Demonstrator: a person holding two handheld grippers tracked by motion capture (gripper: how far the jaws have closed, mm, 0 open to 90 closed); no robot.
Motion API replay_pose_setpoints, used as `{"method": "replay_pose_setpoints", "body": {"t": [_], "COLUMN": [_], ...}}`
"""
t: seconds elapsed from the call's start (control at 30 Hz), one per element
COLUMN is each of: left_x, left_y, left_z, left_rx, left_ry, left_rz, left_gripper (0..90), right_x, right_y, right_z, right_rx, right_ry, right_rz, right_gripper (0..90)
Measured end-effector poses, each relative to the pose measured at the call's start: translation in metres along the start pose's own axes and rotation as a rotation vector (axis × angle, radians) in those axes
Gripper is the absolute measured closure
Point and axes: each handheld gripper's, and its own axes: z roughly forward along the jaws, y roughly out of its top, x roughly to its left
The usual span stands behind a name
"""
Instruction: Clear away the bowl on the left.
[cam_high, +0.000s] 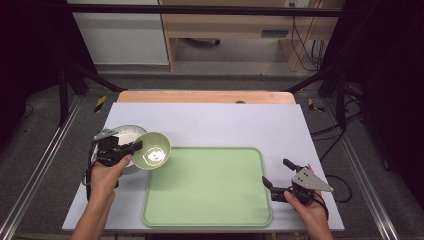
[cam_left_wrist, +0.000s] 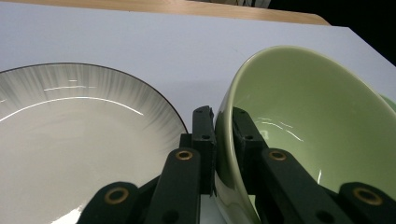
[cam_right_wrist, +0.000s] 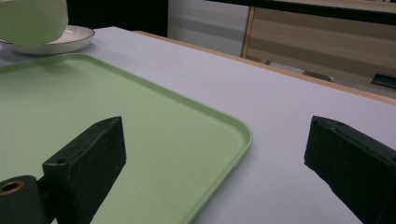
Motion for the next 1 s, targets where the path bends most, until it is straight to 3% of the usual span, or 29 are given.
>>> {"method": "replay_pose_setpoints", "body": {"t": [1.0], "left_x": [-0.023], "left_y": [-0.002], "left_z": [0.011], "left_rx": [0.029], "left_ry": [-0.048], "left_rz": [0.038], "left_gripper": [82.0], "right_x": [0.000], "right_y": [0.000], "right_z": [0.000], "right_rx": [-0.001], "right_ry": [0.001], "right_rz": [-0.002], "right_gripper": [5.7]}}
